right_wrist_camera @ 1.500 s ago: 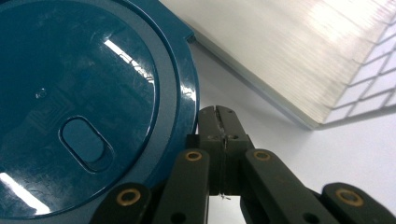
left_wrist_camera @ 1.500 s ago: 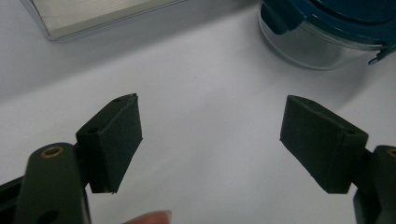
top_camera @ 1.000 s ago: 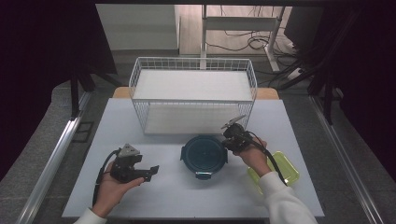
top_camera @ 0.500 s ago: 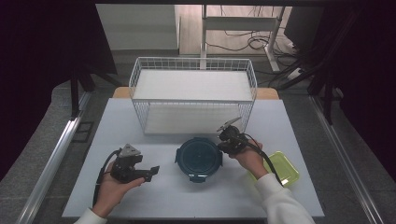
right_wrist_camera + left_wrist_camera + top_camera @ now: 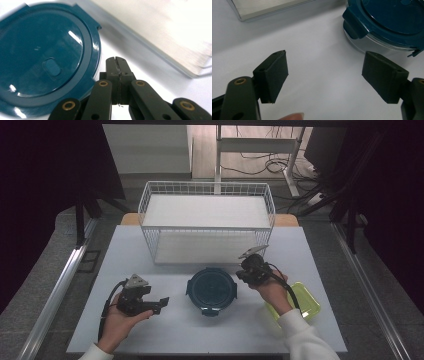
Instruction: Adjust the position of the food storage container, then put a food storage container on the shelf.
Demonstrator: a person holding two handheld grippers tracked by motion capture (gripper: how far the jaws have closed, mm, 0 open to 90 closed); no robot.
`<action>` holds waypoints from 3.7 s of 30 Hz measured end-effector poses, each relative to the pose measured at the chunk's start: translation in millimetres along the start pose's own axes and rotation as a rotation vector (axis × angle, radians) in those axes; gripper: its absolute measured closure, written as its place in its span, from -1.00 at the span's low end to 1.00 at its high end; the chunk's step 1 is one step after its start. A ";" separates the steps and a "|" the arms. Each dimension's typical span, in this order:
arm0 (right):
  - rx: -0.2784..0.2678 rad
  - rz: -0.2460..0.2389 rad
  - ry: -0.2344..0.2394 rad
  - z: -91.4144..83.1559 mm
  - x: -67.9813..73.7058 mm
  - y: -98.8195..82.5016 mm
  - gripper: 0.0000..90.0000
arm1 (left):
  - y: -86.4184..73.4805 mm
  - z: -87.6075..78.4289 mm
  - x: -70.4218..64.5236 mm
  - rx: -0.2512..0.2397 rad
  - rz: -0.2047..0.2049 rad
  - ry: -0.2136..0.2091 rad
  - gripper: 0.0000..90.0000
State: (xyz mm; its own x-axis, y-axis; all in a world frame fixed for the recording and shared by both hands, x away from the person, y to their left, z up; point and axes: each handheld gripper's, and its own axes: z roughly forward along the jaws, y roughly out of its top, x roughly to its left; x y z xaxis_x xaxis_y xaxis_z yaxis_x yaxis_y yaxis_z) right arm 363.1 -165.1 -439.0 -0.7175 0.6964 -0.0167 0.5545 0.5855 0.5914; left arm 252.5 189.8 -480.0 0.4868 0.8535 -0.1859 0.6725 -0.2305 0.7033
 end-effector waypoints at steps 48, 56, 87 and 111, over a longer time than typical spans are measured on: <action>-0.224 0.385 0.243 -54.7 2.6 -59.0 -0.70 | 11.3 4.2 1.6 -0.023 -0.100 -0.140 -0.77; -0.171 0.421 0.291 -38.4 13.0 -49.2 -0.71 | 23.2 12.4 0.9 -0.015 -0.152 -0.217 -0.79; -0.009 0.537 0.294 16.8 12.5 -32.4 -0.74 | 50.9 79.9 -7.4 0.085 -0.270 -0.387 -0.72; 0.068 0.580 0.340 38.1 14.0 -35.0 -0.81 | 46.5 98.3 -12.9 0.146 -0.299 -0.429 -0.69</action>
State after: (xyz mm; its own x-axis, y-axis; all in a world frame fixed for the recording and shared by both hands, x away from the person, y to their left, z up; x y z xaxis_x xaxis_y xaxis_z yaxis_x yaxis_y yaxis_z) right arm 349.8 -160.0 -490.6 -0.3824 0.7430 0.5493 0.9072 0.1888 0.3761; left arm 332.3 122.2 -512.4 0.4258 0.6312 -0.6483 0.8721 -0.0954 0.4799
